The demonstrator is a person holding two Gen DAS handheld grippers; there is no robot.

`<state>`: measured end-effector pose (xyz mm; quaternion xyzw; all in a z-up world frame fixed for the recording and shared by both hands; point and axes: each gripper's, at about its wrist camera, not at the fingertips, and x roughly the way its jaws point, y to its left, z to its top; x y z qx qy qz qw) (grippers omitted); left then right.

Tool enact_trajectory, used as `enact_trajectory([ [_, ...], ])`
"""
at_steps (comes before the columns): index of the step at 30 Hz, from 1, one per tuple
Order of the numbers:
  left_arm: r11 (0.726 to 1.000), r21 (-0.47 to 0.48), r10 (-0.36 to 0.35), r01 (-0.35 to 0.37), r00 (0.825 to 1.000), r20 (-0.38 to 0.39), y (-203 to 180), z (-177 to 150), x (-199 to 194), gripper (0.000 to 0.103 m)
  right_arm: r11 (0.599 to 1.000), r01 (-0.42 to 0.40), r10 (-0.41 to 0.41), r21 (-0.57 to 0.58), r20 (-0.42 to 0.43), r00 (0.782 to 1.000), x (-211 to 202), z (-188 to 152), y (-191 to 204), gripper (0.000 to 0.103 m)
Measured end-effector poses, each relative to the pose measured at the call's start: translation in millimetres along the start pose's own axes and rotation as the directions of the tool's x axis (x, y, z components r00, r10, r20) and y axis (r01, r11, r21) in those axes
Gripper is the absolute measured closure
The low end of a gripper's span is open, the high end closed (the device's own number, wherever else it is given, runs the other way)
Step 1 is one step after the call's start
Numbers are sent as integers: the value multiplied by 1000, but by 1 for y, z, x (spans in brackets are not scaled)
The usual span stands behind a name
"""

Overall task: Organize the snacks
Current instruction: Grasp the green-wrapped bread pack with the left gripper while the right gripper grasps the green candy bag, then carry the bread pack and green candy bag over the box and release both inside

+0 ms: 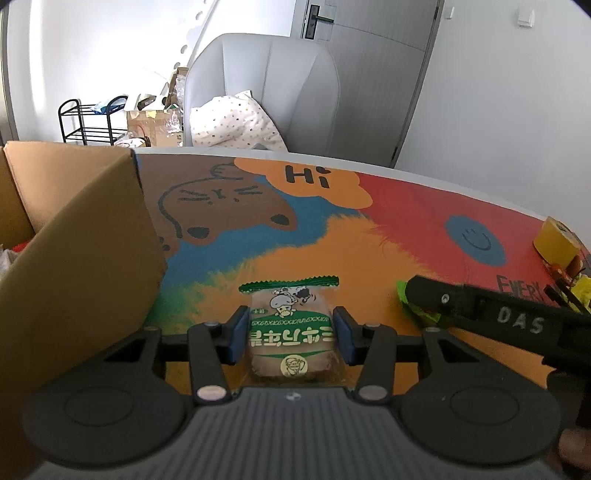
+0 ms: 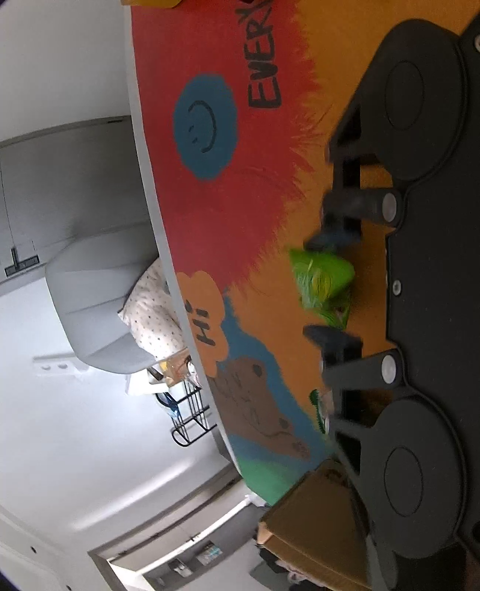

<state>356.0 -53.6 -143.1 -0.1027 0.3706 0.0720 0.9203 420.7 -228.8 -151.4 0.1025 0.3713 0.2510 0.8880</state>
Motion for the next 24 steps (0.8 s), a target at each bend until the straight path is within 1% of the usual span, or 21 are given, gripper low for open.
enact_trajectory([
  [2,1000,-7,-7,7,1000,2,1,1,-1,56,1000,-17,17,-1,-8,1000,-4,-3,0,75],
  [4,1000,-8,-12,12,1000,9,2,0,-4,56,1000,-13,13,-12,-4,1000,-12,-8,1,76],
  [9,999,-10,-36,37,999,14,2,-3,-12,56,1000,-3,3,5,24,1000,-34,-16,0,76],
  [14,999,4,-51,51,998,41,0,-4,-30,56,1000,9,-10,17,61,998,-55,-17,1,76],
  [19,998,17,-57,55,995,79,-2,-5,-52,56,1000,-2,1,11,88,996,-72,-21,8,76],
  [24,998,24,-63,61,993,101,-2,-6,-69,56,1000,-11,12,-3,105,994,-85,-24,16,75],
])
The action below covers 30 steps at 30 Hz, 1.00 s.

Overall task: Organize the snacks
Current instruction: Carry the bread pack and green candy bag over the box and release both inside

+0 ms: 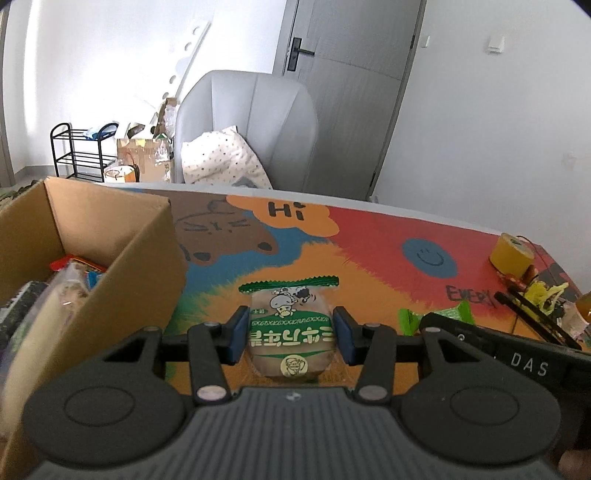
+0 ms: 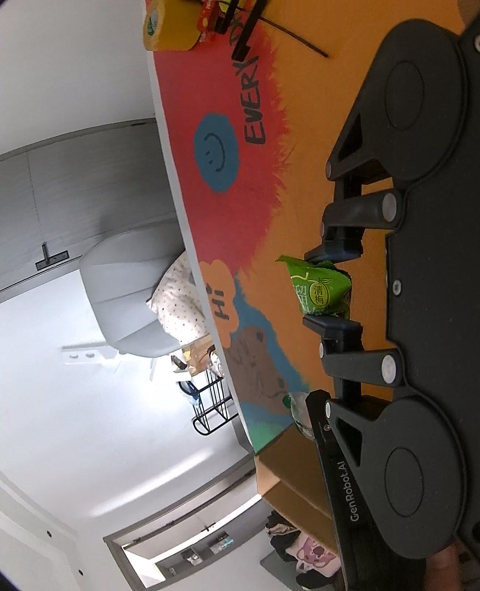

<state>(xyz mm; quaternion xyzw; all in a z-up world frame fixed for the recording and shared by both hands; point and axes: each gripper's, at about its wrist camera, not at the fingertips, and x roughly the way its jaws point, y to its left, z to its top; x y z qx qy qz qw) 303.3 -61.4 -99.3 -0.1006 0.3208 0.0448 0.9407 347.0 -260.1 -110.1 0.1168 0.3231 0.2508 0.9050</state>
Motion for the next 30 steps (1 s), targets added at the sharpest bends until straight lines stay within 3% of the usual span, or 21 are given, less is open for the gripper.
enact_trajectory([
  [18,1000,-6,10,-9,993,115,18,8,-62,56,997,-49,54,-63,82,995,-31,4,45,75],
  [30,996,-60,82,-73,982,170,57,13,-93,56,986,-120,130,-120,80,988,-21,8,88,75],
])
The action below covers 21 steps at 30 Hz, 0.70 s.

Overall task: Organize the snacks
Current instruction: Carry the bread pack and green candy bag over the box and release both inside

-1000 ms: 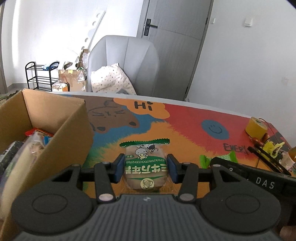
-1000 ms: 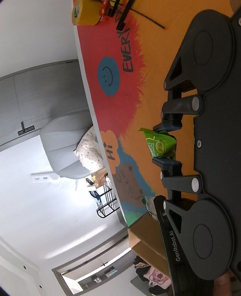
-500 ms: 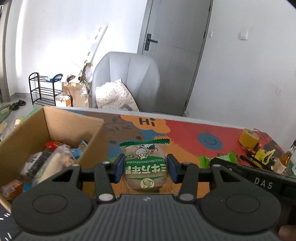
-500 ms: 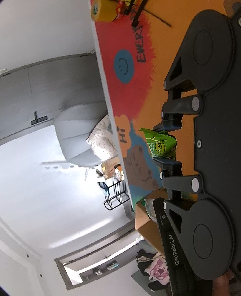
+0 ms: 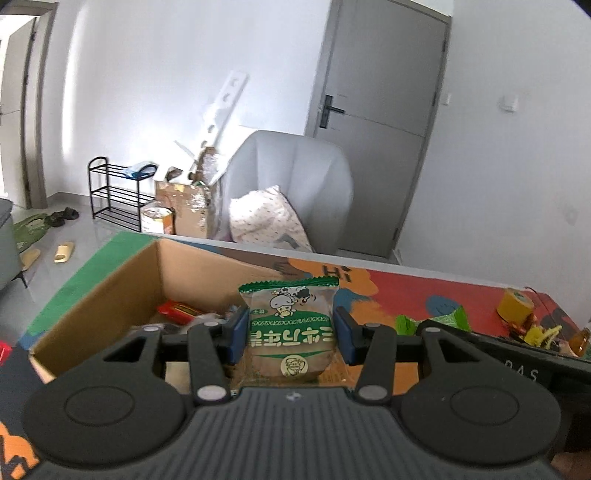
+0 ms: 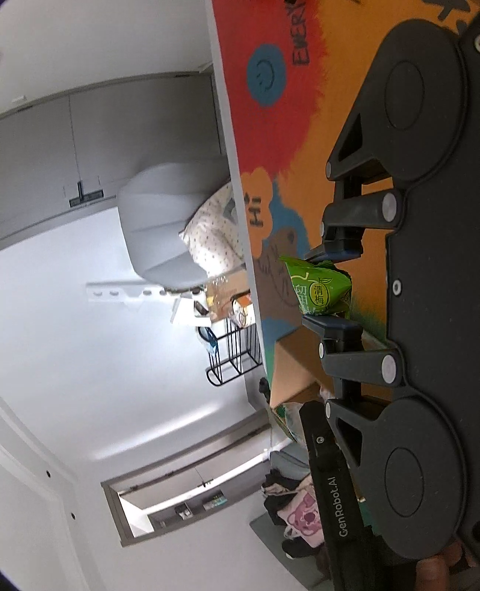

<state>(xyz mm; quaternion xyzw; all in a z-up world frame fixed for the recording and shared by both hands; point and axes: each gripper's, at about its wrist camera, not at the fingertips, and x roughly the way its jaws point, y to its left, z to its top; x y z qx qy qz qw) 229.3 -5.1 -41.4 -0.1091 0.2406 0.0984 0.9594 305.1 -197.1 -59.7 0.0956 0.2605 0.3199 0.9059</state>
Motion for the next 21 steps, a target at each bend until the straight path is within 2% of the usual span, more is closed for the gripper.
enact_trajectory([
  [21,988,-119,102,-100,995,10,84,16,-2,55,994,-73,71,-81,-25,997,36,7,61,75],
])
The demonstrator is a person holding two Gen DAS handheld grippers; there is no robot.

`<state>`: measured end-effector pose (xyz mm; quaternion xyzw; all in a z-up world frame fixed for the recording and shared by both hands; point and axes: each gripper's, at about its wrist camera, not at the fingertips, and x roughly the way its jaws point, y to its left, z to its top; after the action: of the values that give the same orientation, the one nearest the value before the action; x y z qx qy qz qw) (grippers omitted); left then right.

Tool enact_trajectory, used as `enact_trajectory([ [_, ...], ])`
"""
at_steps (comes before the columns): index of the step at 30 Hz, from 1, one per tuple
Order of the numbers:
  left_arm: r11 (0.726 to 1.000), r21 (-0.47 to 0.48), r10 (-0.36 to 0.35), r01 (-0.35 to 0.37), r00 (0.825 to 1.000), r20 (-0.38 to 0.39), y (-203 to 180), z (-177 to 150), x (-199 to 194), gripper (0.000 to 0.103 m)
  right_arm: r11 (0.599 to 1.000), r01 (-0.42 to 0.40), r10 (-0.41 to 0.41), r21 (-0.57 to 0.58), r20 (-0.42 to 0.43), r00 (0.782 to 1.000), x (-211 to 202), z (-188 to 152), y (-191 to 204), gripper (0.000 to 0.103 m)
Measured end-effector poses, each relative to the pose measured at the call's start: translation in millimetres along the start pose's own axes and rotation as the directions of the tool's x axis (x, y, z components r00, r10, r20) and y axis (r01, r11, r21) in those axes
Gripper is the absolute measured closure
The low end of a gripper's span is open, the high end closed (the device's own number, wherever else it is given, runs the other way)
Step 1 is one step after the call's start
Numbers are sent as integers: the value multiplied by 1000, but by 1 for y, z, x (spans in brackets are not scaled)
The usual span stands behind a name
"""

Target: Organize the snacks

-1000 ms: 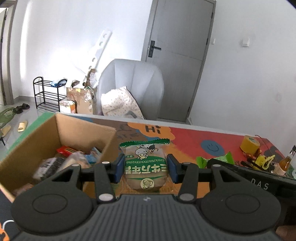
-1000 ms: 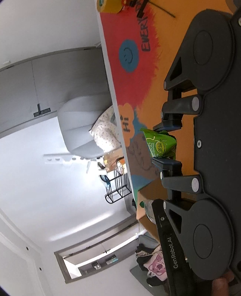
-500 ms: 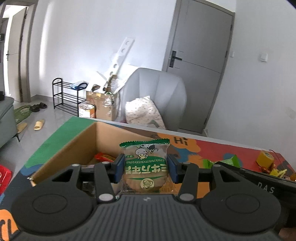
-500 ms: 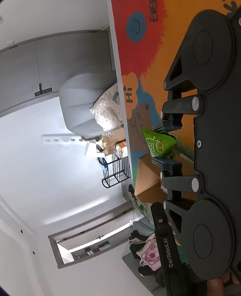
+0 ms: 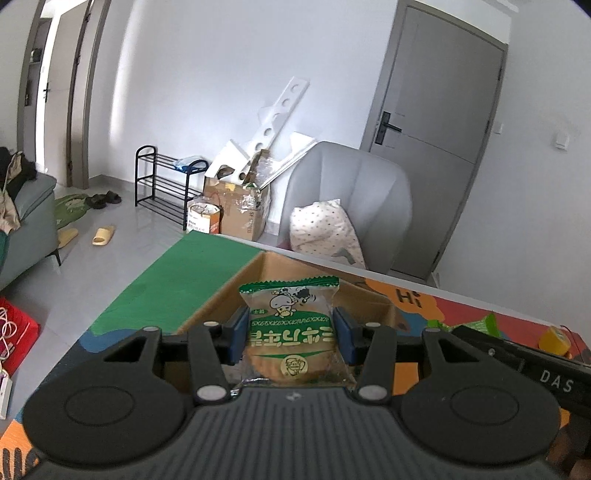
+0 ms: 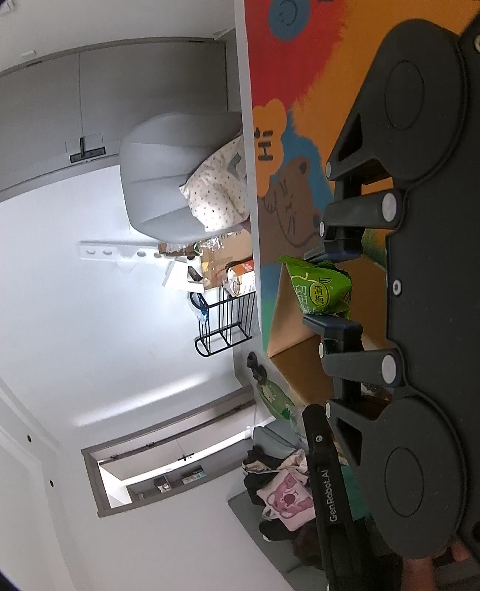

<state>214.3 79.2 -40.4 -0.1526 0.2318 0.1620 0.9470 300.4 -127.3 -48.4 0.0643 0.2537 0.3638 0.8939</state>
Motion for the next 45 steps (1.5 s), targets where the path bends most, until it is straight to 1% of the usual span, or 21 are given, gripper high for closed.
enact_trajectory([
  [2,1000,-11,-7,7,1000,-13,7,1,3,55,1000,-3,3,-6,-4,1000,4,1,5,75],
  [3,1000,-21,4,-5,1000,-12,10,2,4,54,1000,-6,6,-9,-7,1000,6,2,7,75],
  [5,999,-36,19,-19,1000,-7,17,4,4,49,1000,-12,11,-17,-12,1000,10,3,11,75],
  [6,999,-46,16,-16,1000,-8,21,5,3,48,1000,-15,15,-22,-15,1000,12,3,14,75],
  [8,998,-63,10,-10,1000,-7,28,5,1,42,999,-23,23,-29,-19,1000,16,5,18,75],
  [13,996,-83,37,-37,999,4,43,9,-2,39,998,-43,42,-44,-24,999,28,13,30,75],
  [17,993,-100,58,-57,998,13,54,12,-6,33,996,-66,66,-64,-16,998,35,22,43,75],
  [21,990,-119,80,-77,997,18,63,14,-9,32,994,-88,88,-62,0,996,43,29,53,72],
  [24,987,-134,96,-93,995,17,67,16,-9,32,994,-101,102,-52,21,995,47,33,56,61],
  [25,986,-138,99,-96,995,17,69,17,-10,32,994,-102,103,-49,22,994,47,33,56,56],
  [26,985,-140,102,-99,995,16,71,17,-10,31,993,-104,105,-46,24,994,46,33,56,53],
  [29,984,-142,108,-105,994,14,74,17,-12,26,994,-101,103,-45,23,994,42,31,54,50],
  [33,985,-138,110,-107,994,14,73,17,-13,23,996,-89,89,-28,16,996,35,28,50,46],
  [36,985,-135,111,-107,994,18,71,15,-14,18,997,-75,75,-20,11,997,28,24,47,44],
  [38,986,-127,109,-106,994,19,67,13,-14,16,998,-63,63,-13,12,998,20,21,41,37],
  [40,988,-117,103,-100,995,19,64,13,-15,15,999,-43,43,-7,14,999,12,18,36,34],
  [42,990,-105,99,-97,995,18,57,11,-16,11,1000,-26,27,-4,12,1000,4,15,32,32],
  [45,993,-81,93,-91,996,15,45,9,-17,8,1000,1,-1,7,8,1000,-5,13,23,24],
])
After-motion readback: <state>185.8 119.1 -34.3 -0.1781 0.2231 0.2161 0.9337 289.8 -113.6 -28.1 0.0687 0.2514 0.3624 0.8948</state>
